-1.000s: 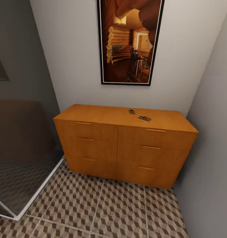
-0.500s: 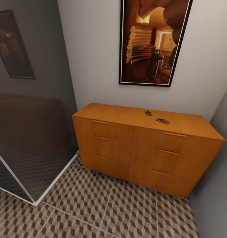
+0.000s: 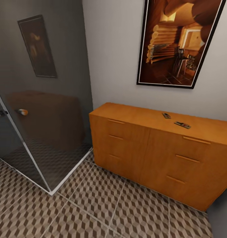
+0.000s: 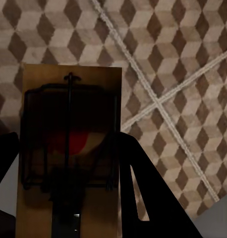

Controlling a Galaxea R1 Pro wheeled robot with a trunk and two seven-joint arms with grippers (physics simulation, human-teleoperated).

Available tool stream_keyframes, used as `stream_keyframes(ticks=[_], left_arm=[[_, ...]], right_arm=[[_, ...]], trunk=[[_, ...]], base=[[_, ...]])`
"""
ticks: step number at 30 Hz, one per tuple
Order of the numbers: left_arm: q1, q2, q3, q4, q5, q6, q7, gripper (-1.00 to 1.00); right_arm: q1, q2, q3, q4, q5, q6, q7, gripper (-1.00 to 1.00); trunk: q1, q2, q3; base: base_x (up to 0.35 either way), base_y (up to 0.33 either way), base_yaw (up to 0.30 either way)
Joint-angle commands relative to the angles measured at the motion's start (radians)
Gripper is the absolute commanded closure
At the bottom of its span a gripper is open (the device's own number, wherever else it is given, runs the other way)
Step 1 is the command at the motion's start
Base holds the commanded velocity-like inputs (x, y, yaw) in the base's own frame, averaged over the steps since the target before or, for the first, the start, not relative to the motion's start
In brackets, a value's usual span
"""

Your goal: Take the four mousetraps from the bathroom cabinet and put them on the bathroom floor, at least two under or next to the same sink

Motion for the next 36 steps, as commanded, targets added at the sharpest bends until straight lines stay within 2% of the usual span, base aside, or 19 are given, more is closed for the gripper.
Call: stream_keyframes(ticks=[1,36], left_arm=[[-0.002,0.001,-0.008,-0.005,0.005,-0.006,0.009,1.00],[-0.002,-0.002,-0.010,-0.005,0.002,-0.006,0.005,1.00]], right_arm=[[0.000,-0.001,0.009,-0.001,-0.010,-0.002,-0.003,1.00],[0.001,0.000,0.008,-0.001,-0.010,-0.003,-0.003,1.00]], trunk=[[0.000,0.000,-0.001],[0.000,0.000,-0.001]], base=[[0.000,0.000,0.288],[0.000,0.000,0.288]])
